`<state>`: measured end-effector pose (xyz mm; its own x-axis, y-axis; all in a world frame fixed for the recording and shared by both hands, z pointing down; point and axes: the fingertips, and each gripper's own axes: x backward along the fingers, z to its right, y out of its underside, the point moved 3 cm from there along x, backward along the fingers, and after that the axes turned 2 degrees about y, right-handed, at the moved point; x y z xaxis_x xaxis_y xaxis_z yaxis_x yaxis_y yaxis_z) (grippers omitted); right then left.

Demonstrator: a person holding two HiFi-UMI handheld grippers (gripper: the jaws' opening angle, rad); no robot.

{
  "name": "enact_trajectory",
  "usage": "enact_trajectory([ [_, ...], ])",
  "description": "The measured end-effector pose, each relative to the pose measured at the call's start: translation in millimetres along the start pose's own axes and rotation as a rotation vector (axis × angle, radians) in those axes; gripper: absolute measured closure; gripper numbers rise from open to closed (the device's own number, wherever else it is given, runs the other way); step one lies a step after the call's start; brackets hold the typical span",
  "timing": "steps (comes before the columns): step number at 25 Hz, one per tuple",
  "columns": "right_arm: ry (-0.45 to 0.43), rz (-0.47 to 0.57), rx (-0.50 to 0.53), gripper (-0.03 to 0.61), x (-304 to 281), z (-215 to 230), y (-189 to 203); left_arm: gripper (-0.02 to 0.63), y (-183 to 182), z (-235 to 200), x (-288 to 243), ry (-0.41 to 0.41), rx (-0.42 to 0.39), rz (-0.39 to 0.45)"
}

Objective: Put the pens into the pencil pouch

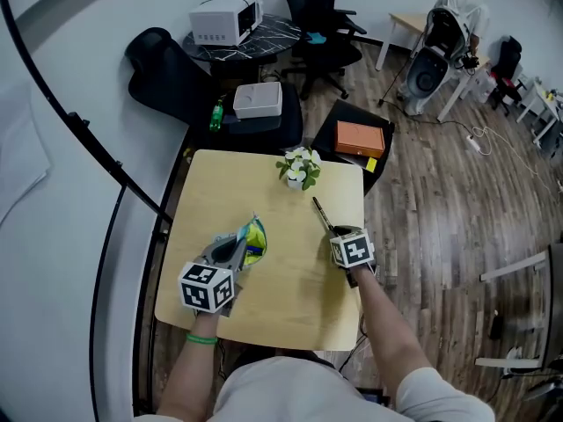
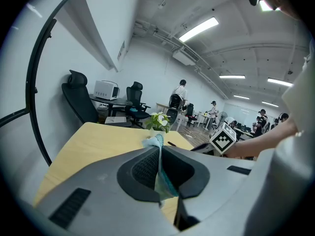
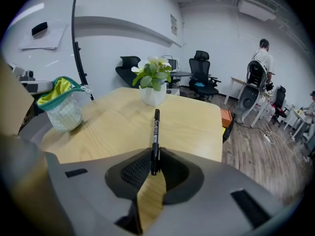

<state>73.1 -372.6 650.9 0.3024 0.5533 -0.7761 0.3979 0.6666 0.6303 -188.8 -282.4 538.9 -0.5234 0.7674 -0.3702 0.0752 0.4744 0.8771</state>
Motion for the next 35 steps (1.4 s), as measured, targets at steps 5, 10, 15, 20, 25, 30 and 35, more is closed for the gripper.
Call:
enact_trajectory([
  [5, -0.019, 0.103, 0.034, 0.519, 32, -10, -17, 0.592, 1, 2, -2, 0.001, 0.0, -0.007],
  [10, -0.064, 0.194, 0.128, 0.517, 76, -35, -29, 0.592, 6, 7, -5, 0.013, -0.007, -0.017],
  [15, -0.137, 0.232, 0.215, 0.518, 110, -66, -27, 0.592, 11, 13, -7, 0.026, -0.012, -0.026],
  [20, -0.23, 0.2, 0.324, 0.517, 128, -100, -15, 0.592, 16, 19, -9, 0.038, -0.015, -0.037],
  [25, -0.282, 0.12, 0.466, 0.517, 131, -127, 3, 0.592, 22, 27, -13, 0.053, -0.022, -0.05],
  [30, -0.294, 0.016, 0.534, 0.517, 114, -139, 15, 0.592, 32, 38, -15, 0.072, -0.042, -0.075],
  [35, -0.323, -0.075, 0.579, 0.517, 95, -158, 17, 0.592, 40, 46, -12, 0.097, -0.056, -0.1],
])
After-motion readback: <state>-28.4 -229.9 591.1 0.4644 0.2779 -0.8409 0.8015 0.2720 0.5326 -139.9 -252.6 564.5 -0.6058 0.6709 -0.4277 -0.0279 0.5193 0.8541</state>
